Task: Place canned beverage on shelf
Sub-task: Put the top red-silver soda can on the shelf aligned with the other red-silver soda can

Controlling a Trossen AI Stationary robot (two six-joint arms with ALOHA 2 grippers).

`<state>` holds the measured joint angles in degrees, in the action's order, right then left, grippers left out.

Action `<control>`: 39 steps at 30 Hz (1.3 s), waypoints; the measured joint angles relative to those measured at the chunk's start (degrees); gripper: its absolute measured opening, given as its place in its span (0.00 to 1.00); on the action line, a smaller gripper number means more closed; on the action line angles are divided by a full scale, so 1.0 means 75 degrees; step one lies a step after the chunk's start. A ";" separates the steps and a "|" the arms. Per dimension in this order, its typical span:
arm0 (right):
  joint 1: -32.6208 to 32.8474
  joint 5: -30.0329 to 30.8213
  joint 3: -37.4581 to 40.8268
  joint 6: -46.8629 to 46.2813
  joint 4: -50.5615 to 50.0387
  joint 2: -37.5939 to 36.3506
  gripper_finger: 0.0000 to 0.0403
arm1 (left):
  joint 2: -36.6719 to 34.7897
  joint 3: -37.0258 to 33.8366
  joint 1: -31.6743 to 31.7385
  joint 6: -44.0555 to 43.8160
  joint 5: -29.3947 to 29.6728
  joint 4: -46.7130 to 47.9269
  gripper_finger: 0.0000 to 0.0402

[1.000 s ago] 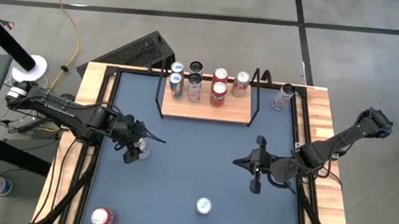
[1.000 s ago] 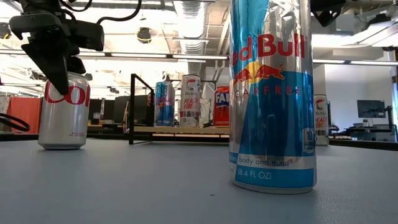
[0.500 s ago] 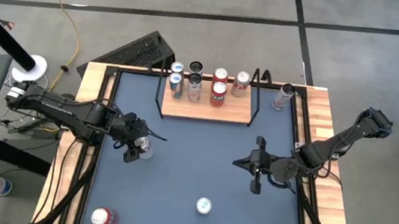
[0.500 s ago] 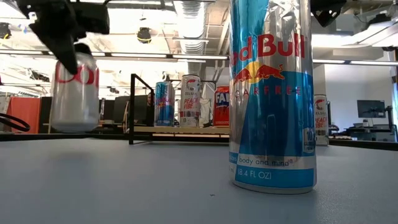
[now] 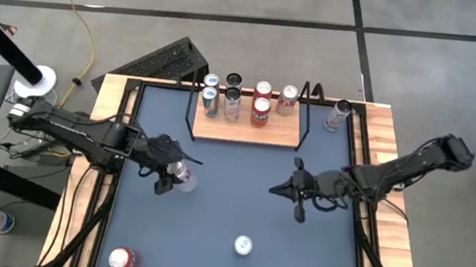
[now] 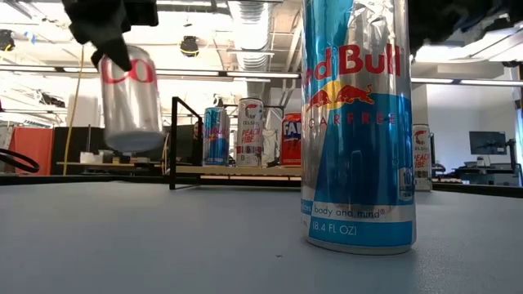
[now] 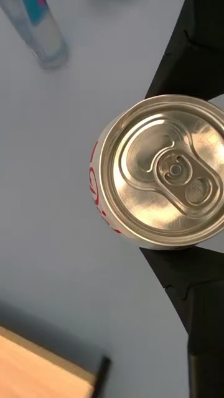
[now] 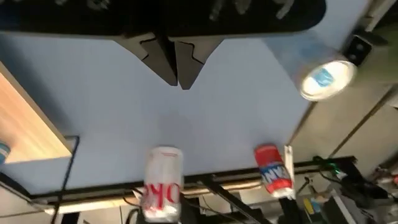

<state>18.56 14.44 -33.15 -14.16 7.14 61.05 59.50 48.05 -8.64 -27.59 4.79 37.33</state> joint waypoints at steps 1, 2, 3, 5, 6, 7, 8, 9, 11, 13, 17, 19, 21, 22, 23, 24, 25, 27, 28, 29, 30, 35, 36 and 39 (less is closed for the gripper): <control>-0.0112 -0.0074 0.0050 0.0086 -0.0023 0.0001 0.00 | 0.0084 0.0000 0.0000 0.0002 0.0001 -0.0130 0.72; -0.0217 -0.0176 0.0093 0.0174 0.0010 0.0001 0.00 | 0.0184 0.0019 0.0013 0.0039 -0.0003 -0.0230 0.72; -0.0327 -0.0285 0.0126 0.0279 0.0036 0.0000 0.00 | 0.0320 0.0094 0.0055 0.0138 -0.0019 -0.0264 0.72; -0.0524 -0.0498 0.0197 0.0434 0.0044 -0.0005 0.00 | 0.0688 0.0377 0.0166 0.0352 -0.0002 -0.0265 0.72; -0.0608 -0.0596 0.0232 0.0525 0.0022 -0.0005 0.00 | 0.0900 0.0573 0.0240 0.0483 0.0004 -0.0259 0.72; -0.0693 -0.0694 0.0258 0.0618 -0.0005 -0.0002 0.00 | 0.1112 0.0782 0.0312 0.0660 0.0012 -0.0276 0.72; -0.0770 -0.0763 0.0280 0.0702 0.0003 -0.0003 0.00 | 0.1355 0.1018 0.0375 0.0855 0.0013 -0.0293 0.72; -0.0836 -0.0787 0.0303 0.0747 0.0023 -0.0005 0.00 | 0.1604 0.1277 0.0427 0.1085 0.0016 -0.0293 0.72; -0.0948 -0.0799 0.0319 0.0764 -0.0174 -0.0053 0.00 | 0.2083 0.1805 0.0551 0.1646 0.0018 -0.0262 0.72; -0.1008 -0.0787 0.0327 0.0761 -0.0550 -0.0219 0.00 | 0.2538 0.2299 0.0655 0.2199 0.0012 -0.0248 0.72; -0.0936 -0.0761 0.0330 0.0865 -0.1050 -0.0693 0.00 | 0.3316 0.3127 0.0962 0.2971 -0.0008 -0.0241 0.72; -0.0866 -0.0761 0.0324 0.0995 -0.1216 -0.1022 0.00 | 0.3664 0.3447 0.1132 0.3255 -0.0081 -0.0301 0.72; -0.0810 -0.0756 0.0327 0.1041 -0.1492 -0.1392 0.00 | 0.4005 0.3781 0.1335 0.3476 -0.0223 -0.0314 0.72; -0.0779 -0.0752 0.0327 0.1064 -0.1535 -0.1558 0.00 | 0.4180 0.3950 0.1422 0.3592 -0.0270 -0.0310 0.72; -0.0727 -0.0734 0.0324 0.1072 -0.1560 -0.1706 0.00 | 0.4349 0.4123 0.1518 0.3708 -0.0334 -0.0293 0.72; -0.0672 -0.0732 0.0324 0.1086 -0.1630 -0.1852 0.00 | 0.4489 0.4275 0.1602 0.3820 -0.0411 -0.0295 0.72; -0.0609 -0.0732 0.0324 0.1094 -0.1697 -0.1968 0.00 | 0.4645 0.4436 0.1684 0.3926 -0.0474 -0.0289 0.72; -0.0488 -0.0735 0.0321 0.1097 -0.1703 -0.2110 0.00 | 0.4901 0.4728 0.1831 0.4112 -0.0547 -0.0281 0.72; -0.0431 -0.0735 0.0321 0.1119 -0.1745 -0.2162 0.00 | 0.5020 0.4848 0.1897 0.4195 -0.0581 -0.0277 0.72; -0.0369 -0.0733 0.0321 0.1150 -0.1749 -0.2191 0.00 | 0.5130 0.4962 0.1949 0.4277 -0.0608 -0.0252 0.72; -0.0316 -0.0732 0.0321 0.1182 -0.1718 -0.2206 0.00 | 0.5235 0.5070 0.1999 0.4382 -0.0611 -0.0230 0.72; -0.0344 -0.0732 0.0321 0.1569 -0.1638 -0.2208 0.00 | 0.5682 0.5367 0.2232 0.4814 -0.0602 -0.0344 0.72; -0.0397 -0.0731 0.0321 0.1612 -0.1642 -0.2208 0.00 | 0.5763 0.5383 0.2276 0.4836 -0.0610 -0.0455 0.72; -0.0525 -0.0712 0.0321 0.1662 -0.1673 -0.2202 0.00 | 0.5964 0.5383 0.2356 0.4838 -0.0930 -0.0686 0.72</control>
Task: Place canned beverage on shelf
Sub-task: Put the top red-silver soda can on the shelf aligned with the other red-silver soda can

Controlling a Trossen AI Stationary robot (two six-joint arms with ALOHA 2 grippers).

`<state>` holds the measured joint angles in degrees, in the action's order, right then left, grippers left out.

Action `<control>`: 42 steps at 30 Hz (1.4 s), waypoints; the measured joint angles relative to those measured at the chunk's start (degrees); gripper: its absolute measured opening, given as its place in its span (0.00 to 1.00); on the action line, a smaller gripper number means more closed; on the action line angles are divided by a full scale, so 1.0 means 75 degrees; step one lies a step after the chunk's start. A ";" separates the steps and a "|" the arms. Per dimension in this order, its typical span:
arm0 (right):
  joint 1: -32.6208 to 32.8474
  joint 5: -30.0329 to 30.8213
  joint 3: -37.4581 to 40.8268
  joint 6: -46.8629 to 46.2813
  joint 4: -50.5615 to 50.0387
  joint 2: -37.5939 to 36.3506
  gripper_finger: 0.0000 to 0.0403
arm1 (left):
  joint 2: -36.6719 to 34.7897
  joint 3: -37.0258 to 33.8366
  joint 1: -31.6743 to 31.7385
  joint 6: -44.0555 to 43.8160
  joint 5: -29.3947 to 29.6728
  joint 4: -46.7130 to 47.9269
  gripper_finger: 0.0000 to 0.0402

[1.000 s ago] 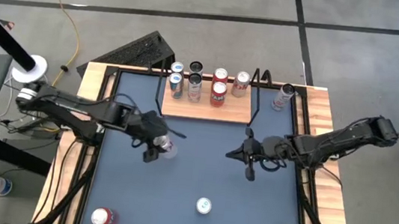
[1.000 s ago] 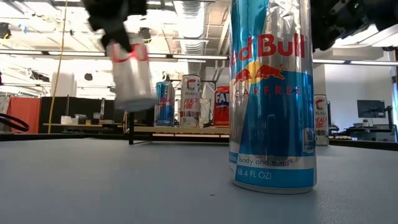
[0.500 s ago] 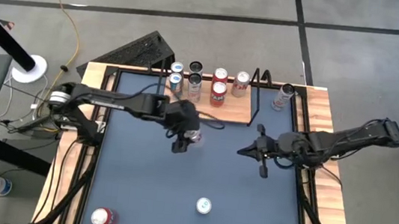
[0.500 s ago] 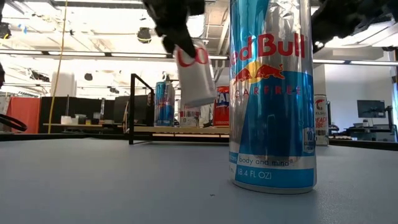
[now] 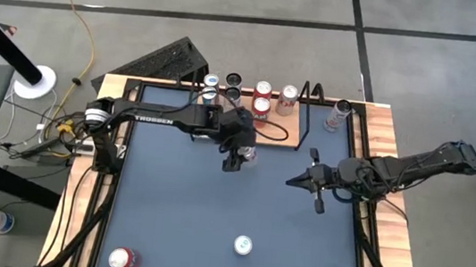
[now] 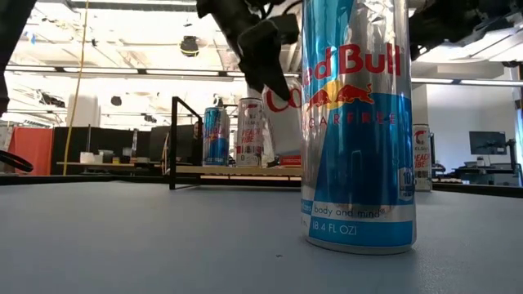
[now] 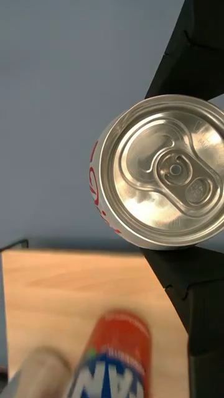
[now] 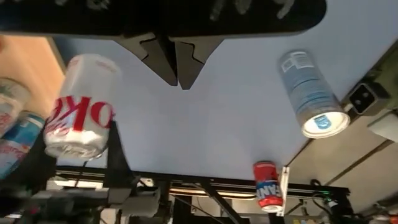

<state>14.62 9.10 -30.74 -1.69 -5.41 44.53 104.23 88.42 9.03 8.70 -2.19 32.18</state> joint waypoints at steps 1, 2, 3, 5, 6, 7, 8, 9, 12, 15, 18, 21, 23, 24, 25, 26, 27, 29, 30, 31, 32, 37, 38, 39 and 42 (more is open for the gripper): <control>-0.0052 0.0000 0.0000 0.0062 -0.0004 0.0000 0.00 | 0.0022 -0.0001 0.0010 -0.0003 -0.0143 -0.0007 0.72; -0.0100 -0.0001 0.0000 0.0119 -0.0018 0.0000 0.00 | 0.0027 -0.0003 0.0010 -0.0003 -0.0265 -0.0009 0.72; -0.0160 -0.0003 0.0000 0.0180 -0.0034 0.0000 0.00 | 0.0027 -0.0003 -0.0002 -0.0005 -0.0388 -0.0016 0.72; -0.0289 -0.0003 0.0000 0.0272 -0.0038 0.0003 0.00 | 0.0069 0.0008 -0.0067 -0.0025 -0.0530 -0.0061 0.72; -0.0353 -0.0003 0.0000 0.0299 -0.0032 0.0014 0.00 | 0.0088 0.0009 -0.0095 -0.0025 -0.0538 -0.0044 0.72; -0.0431 -0.0003 0.0000 0.0332 -0.0023 0.0050 0.00 | 0.0113 0.0009 -0.0123 -0.0025 -0.0540 0.0057 0.72; -0.0509 -0.0005 0.0000 0.0394 -0.0003 0.0097 0.00 | 0.0140 0.0001 -0.0152 -0.0029 -0.0553 0.0200 0.72; -0.0591 -0.0010 0.0000 0.0453 -0.0017 0.0130 0.00 | 0.0211 -0.0017 -0.0177 -0.0034 -0.0550 0.0283 0.72; -0.0856 -0.0014 0.0000 0.0574 0.0095 0.0291 0.00 | 0.0395 -0.0017 -0.0251 -0.0036 -0.0532 0.0316 0.72; -0.1087 -0.0024 0.0002 0.0635 0.0077 0.0375 0.00 | 0.0509 -0.0022 -0.0296 -0.0057 -0.0529 0.0554 0.72; -0.1225 -0.0054 -0.0014 0.0636 0.0179 0.0456 0.00 | 0.0618 -0.0026 -0.0331 -0.0102 -0.0549 0.0655 0.72; -0.1326 -0.0166 0.0002 0.0647 0.0187 0.0466 0.00 | 0.0673 -0.0026 -0.0337 -0.0128 -0.0709 0.0744 0.72; -0.1402 -0.0233 -0.0006 0.0659 0.0173 0.0466 0.00 | 0.0698 -0.0026 -0.0337 -0.0133 -0.0752 0.0780 0.72; -0.1427 -0.0233 -0.0006 0.0658 0.0172 0.0469 0.00 | 0.0707 -0.0026 -0.0337 -0.0133 -0.0747 0.0751 0.72; -0.1428 -0.0233 -0.0006 0.0658 0.0172 0.0469 0.00 | 0.0723 -0.0026 -0.0337 -0.0135 -0.0740 0.0760 0.72; -0.1428 -0.0233 -0.0006 0.0658 0.0172 0.0469 0.00 | 0.0737 -0.0026 -0.0337 -0.0147 -0.0742 0.0825 0.73; -0.1426 -0.0233 -0.0006 0.0666 0.0171 0.0469 0.00 | 0.0751 -0.0026 -0.0337 -0.0163 -0.0744 0.0895 0.74; -0.1423 -0.0236 -0.0006 0.0679 0.0166 0.0469 0.00 | 0.0761 -0.0026 -0.0345 -0.0162 -0.0744 0.0853 0.78; -0.1421 -0.0239 -0.0006 0.0678 0.0166 0.0469 0.00 | 0.0761 -0.0026 -0.0345 -0.0162 -0.0742 0.0825 0.80; -0.1421 -0.0239 -0.0006 0.0679 0.0166 0.0469 0.00 | 0.0761 -0.0026 -0.0345 -0.0169 -0.0747 0.0826 0.82; -0.1421 -0.0239 -0.0006 0.0683 0.0162 0.0469 0.00 | 0.0758 -0.0026 -0.0345 -0.0192 -0.0753 0.0821 0.84; -0.1421 -0.0239 -0.0006 0.0691 0.0154 0.0469 0.00 | 0.0758 -0.0022 -0.0345 -0.0191 -0.0739 0.0824 0.88; -0.1421 -0.0239 -0.0006 0.0696 0.0154 0.0469 0.00 | 0.0758 -0.0021 -0.0345 -0.0191 -0.0711 0.0812 0.88; -0.1423 -0.0239 -0.0006 0.0699 0.0154 0.0469 0.00 | 0.0758 -0.0023 -0.0345 -0.0193 -0.0654 0.0817 0.88; -0.1421 -0.0239 -0.0006 0.0694 0.0154 0.0469 0.00 | 0.0758 -0.0023 -0.0345 -0.0191 -0.0578 0.0839 0.89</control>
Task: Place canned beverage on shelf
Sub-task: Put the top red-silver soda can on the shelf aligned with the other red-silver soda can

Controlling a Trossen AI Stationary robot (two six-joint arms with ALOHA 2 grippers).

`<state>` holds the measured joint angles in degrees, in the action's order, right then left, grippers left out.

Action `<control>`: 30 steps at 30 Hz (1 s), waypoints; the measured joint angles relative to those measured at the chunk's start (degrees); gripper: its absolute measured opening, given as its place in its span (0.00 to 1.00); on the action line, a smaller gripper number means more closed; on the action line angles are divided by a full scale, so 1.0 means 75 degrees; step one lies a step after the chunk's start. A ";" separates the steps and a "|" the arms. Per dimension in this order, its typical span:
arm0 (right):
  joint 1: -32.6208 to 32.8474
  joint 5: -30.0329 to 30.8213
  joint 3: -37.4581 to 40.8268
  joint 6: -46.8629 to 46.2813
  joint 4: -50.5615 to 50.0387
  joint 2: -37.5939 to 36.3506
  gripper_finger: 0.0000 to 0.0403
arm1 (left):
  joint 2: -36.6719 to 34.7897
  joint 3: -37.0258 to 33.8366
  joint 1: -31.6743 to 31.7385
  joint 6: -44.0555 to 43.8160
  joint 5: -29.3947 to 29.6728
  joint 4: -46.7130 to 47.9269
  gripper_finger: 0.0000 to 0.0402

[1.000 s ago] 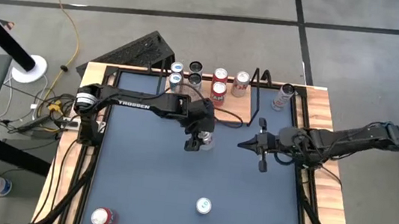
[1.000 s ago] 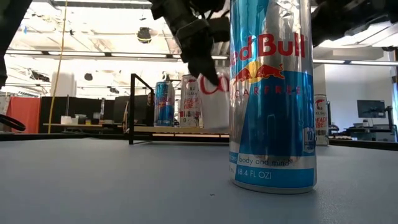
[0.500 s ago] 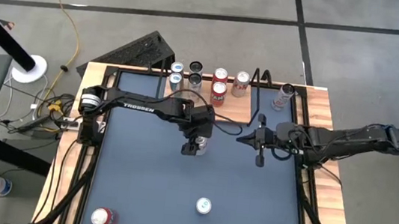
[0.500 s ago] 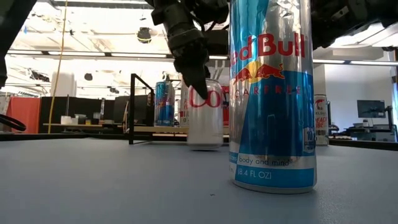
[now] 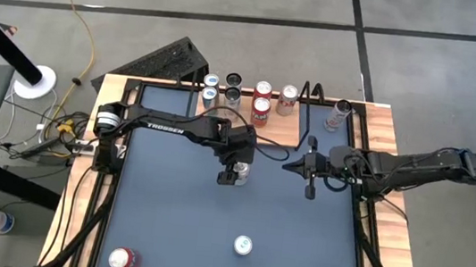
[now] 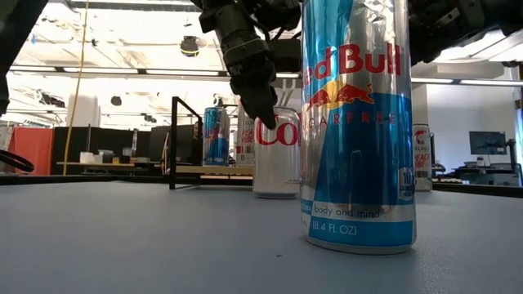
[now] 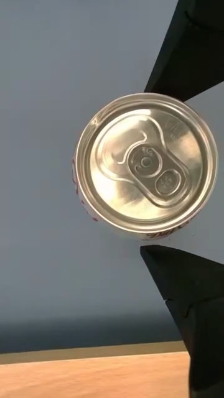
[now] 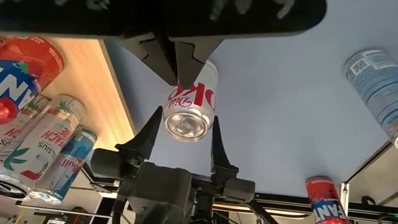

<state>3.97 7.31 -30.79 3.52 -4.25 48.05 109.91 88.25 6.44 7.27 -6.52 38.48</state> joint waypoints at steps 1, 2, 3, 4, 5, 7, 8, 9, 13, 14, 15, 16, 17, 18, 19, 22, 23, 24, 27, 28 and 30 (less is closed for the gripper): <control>0.0000 0.0000 0.0000 -0.0001 0.0000 0.0000 0.00 | -0.0009 0.0001 0.0000 0.0000 0.0028 0.0008 0.89; 0.0000 0.0000 0.0000 -0.0002 0.0000 0.0000 0.00 | -0.0014 0.0000 0.0000 0.0000 0.0040 0.0024 0.89; 0.0000 0.0000 0.0000 -0.0020 -0.0001 0.0000 0.00 | -0.0015 0.0007 -0.0002 0.0000 0.0048 0.0065 0.89; 0.0000 0.0000 0.0000 -0.0039 -0.0003 0.0000 0.00 | -0.0015 0.0050 0.0000 0.0000 0.0049 0.0194 0.89; 0.0000 0.0000 0.0000 -0.0042 -0.0003 0.0000 0.00 | -0.0015 0.0129 0.0000 0.0002 0.0069 0.0371 0.89; 0.0000 0.0000 0.0000 -0.0048 -0.0003 0.0000 0.00 | -0.0016 0.0331 0.0000 0.0010 0.0144 0.0695 0.89; 0.0000 0.0000 0.0000 -0.0045 -0.0003 0.0000 0.00 | -0.0026 0.0420 0.0000 0.0051 0.0192 0.0818 0.89; 0.0000 0.0000 0.0000 -0.0042 -0.0003 0.0000 0.00 | -0.0029 0.0502 0.0000 0.0079 0.0240 0.0957 0.89; 0.0000 0.0000 0.0000 -0.0059 -0.0003 0.0000 0.00 | -0.0100 0.0765 -0.0003 0.0055 0.0620 0.1195 0.89; 0.0000 0.0000 0.0000 -0.0059 -0.0003 0.0000 0.00 | -0.0136 0.0805 -0.0003 0.0064 0.0683 0.1202 0.89; 0.0000 0.0000 0.0000 -0.0059 -0.0003 0.0000 0.00 | -0.0230 0.0821 0.0000 0.0067 0.0745 0.1271 0.89; 0.0000 0.0000 0.0003 -0.0059 -0.0003 0.0000 0.00 | -0.0293 0.0822 0.0000 0.0064 0.0796 0.1398 0.89; 0.0000 0.0000 0.0003 -0.0059 0.0004 0.0000 0.00 | -0.0355 0.0822 0.0000 0.0044 0.0822 0.1535 0.89; 0.0000 0.0000 0.0003 -0.0059 0.0017 0.0000 0.00 | -0.0444 0.0819 0.0002 -0.0019 0.0879 0.1655 0.89; 0.0000 -0.0001 0.0005 -0.0059 0.0018 0.0000 0.00 | -0.0519 0.0819 0.0006 -0.0075 0.0966 0.1758 0.89; 0.0000 -0.0003 0.0006 -0.0062 0.0037 0.0000 0.00 | -0.0817 0.0819 -0.0008 -0.0204 0.1169 0.2077 0.89; 0.0000 -0.0003 0.0006 -0.0062 0.0040 0.0000 0.00 | -0.0943 0.0819 -0.0017 -0.0212 0.1168 0.2122 0.89; 0.0000 -0.0003 0.0006 -0.0062 0.0049 0.0000 0.00 | -0.1065 0.0798 -0.0024 -0.0203 0.1166 0.2141 0.89; 0.0000 -0.0003 0.0006 -0.0064 0.0064 0.0000 0.00 | -0.1570 0.0401 -0.0029 -0.0151 0.1171 0.1911 0.89; 0.0000 -0.0003 0.0006 -0.0072 0.0066 0.0000 0.00 | -0.1792 0.0153 -0.0029 -0.0137 0.1165 0.1726 0.89; 0.0000 -0.0003 0.0006 -0.0085 0.0102 0.0000 0.00 | -0.2334 -0.0454 -0.0001 -0.0201 0.1160 0.1281 0.89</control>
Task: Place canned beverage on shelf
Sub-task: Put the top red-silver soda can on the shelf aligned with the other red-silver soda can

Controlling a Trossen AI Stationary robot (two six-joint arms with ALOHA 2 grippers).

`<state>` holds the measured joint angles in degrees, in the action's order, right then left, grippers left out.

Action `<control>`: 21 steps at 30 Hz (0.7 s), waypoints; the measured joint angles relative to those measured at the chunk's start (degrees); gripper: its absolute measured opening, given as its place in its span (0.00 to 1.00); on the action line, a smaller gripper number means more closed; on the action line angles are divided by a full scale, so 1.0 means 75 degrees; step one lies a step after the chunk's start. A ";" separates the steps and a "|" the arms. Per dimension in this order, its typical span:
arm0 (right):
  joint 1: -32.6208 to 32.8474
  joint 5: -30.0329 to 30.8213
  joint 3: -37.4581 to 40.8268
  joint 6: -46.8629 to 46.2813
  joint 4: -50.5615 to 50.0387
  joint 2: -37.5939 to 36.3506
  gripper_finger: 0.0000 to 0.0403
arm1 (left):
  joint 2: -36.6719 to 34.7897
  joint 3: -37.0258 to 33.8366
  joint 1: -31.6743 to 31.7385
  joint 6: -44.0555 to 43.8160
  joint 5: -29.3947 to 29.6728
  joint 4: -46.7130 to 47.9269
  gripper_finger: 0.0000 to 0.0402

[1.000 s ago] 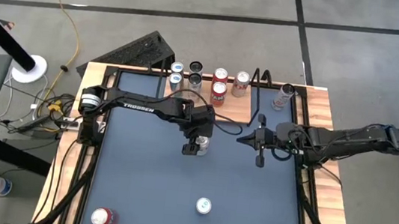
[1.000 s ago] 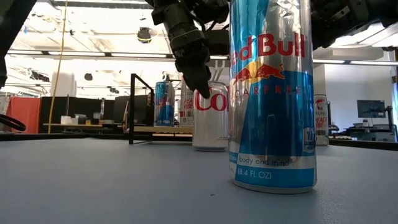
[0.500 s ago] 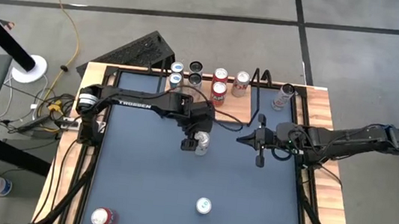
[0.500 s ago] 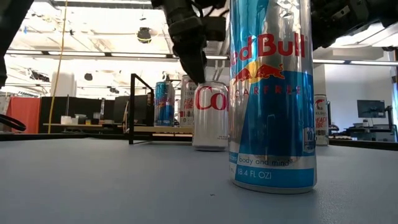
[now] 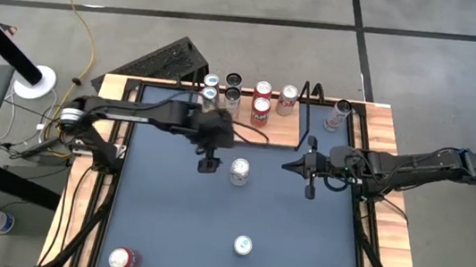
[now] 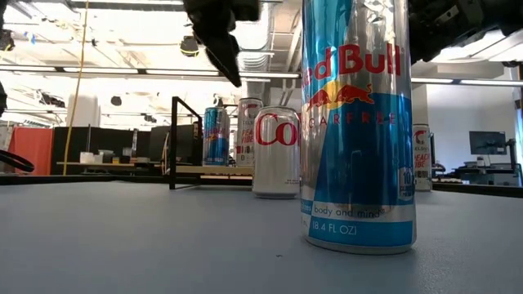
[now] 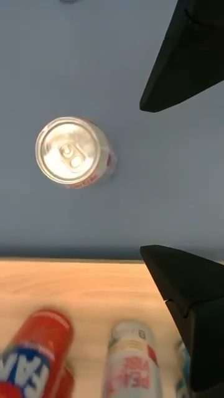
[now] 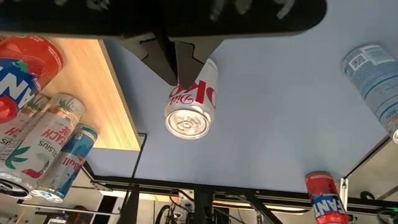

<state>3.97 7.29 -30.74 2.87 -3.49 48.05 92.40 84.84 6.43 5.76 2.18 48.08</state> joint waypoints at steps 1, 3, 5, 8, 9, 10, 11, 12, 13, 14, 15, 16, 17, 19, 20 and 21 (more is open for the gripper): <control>0.0000 -0.0002 0.0000 0.0000 0.0024 0.0000 0.00 | -0.0326 -0.0354 0.0023 -0.0076 0.0006 -0.0256 0.89; 0.0000 -0.0022 0.0000 0.0000 0.0151 0.0000 0.00 | -0.0987 -0.1071 0.0043 -0.0283 0.0007 -0.0876 0.89; -0.0008 -0.0164 0.0000 0.0006 0.0374 0.0000 0.00 | -0.1691 -0.1831 0.0040 -0.0520 0.0005 -0.1629 0.89; -0.0084 -0.0527 0.0000 0.0019 0.0927 0.0092 0.00 | -0.2798 -0.2938 -0.0091 -0.0824 -0.0033 -0.2798 0.89; -0.0106 -0.0640 0.0000 0.0020 0.1128 0.0173 0.00 | -0.3166 -0.3298 -0.0141 -0.0881 -0.0035 -0.3155 0.89; -0.0117 -0.0724 0.0000 0.0026 0.1250 0.0261 0.00 | -0.3530 -0.3644 -0.0197 -0.0959 -0.0047 -0.3507 0.89; -0.0149 -0.0775 0.0001 0.0035 0.1361 0.0351 0.00 | -0.3886 -0.3995 -0.0247 -0.1051 -0.0048 -0.3881 0.89; -0.0164 -0.0784 0.0003 0.0060 0.1534 0.0449 0.00 | -0.4253 -0.4334 -0.0290 -0.1132 -0.0050 -0.4268 0.89; -0.0187 -0.0785 0.0000 0.0071 0.1725 0.0561 0.00 | -0.4597 -0.4693 -0.0331 -0.1205 -0.0044 -0.4648 0.89; -0.0224 -0.0784 -0.0003 0.0076 0.1845 0.0671 0.00 | -0.4923 -0.5026 -0.0378 -0.1264 -0.0044 -0.5011 0.89; -0.0274 -0.0788 -0.0003 0.0083 0.1912 0.0769 0.00 | -0.5239 -0.5360 -0.0416 -0.1321 -0.0034 -0.5418 0.89; -0.0316 -0.0787 -0.0002 0.0082 0.2011 0.0886 0.00 | -0.5555 -0.5718 -0.0443 -0.1387 -0.0039 -0.5854 0.89; -0.0355 -0.0787 -0.0002 0.0082 0.2167 0.1001 0.00 | -0.5854 -0.6064 -0.0466 -0.1465 -0.0038 -0.6182 0.89; -0.0429 -0.0786 -0.0003 0.0082 0.2286 0.1149 0.00 | -0.6376 -0.6677 -0.0485 -0.1581 -0.0047 -0.6807 0.89; -0.0475 -0.0787 -0.0002 0.0082 0.2374 0.1217 0.00 | -0.6627 -0.6977 -0.0485 -0.1612 -0.0045 -0.7040 0.89; -0.0517 -0.0790 -0.0017 0.0080 0.2472 0.1302 0.00 | -0.6861 -0.7232 -0.0483 -0.1638 -0.0030 -0.7213 0.89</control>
<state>0.09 1.37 -30.87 3.47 15.05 57.82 40.94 30.60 2.81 -6.52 1.96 -6.02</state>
